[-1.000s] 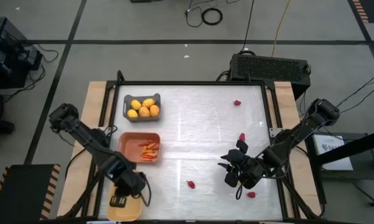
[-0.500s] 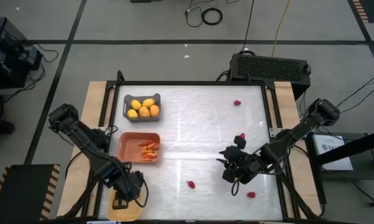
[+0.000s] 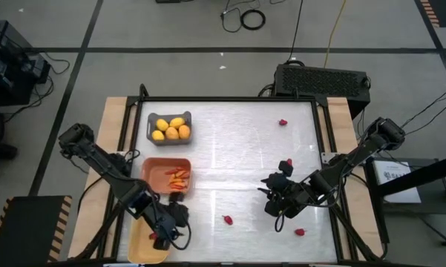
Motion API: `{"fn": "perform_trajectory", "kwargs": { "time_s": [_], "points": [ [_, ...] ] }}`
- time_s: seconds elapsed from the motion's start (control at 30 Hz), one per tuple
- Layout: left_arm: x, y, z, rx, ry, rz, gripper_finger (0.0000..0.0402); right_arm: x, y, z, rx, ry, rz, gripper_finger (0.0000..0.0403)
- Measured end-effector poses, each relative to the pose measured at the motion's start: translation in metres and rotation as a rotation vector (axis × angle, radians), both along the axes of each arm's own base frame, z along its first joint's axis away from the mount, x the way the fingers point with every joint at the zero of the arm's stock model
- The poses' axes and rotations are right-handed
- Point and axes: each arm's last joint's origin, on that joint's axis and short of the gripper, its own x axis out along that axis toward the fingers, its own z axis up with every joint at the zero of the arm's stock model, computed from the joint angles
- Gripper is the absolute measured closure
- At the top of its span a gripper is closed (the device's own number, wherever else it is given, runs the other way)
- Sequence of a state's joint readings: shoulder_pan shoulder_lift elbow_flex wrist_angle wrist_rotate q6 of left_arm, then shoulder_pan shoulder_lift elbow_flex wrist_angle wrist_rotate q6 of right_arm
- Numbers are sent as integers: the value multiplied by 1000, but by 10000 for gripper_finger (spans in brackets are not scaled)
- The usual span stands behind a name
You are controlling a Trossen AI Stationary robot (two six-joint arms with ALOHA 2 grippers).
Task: Sort produce into baskets
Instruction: Put the red chili pepper into the yellow bin
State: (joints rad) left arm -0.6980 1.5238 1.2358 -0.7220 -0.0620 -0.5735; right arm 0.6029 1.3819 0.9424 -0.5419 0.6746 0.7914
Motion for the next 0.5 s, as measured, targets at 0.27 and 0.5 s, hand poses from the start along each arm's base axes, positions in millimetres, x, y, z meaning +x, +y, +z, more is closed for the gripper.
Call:
{"fn": "perform_trajectory", "kwargs": {
  "time_s": [0.27, 0.5],
  "points": [
    [45, -8, -1, 148, -410, -162, 178, 0, 1, 0, 30, 5, 0, 277],
    [84, -14, -49, 268, -459, -243, 164, 0, 2, -1, 79, 25, 17, 277]
  ]
}}
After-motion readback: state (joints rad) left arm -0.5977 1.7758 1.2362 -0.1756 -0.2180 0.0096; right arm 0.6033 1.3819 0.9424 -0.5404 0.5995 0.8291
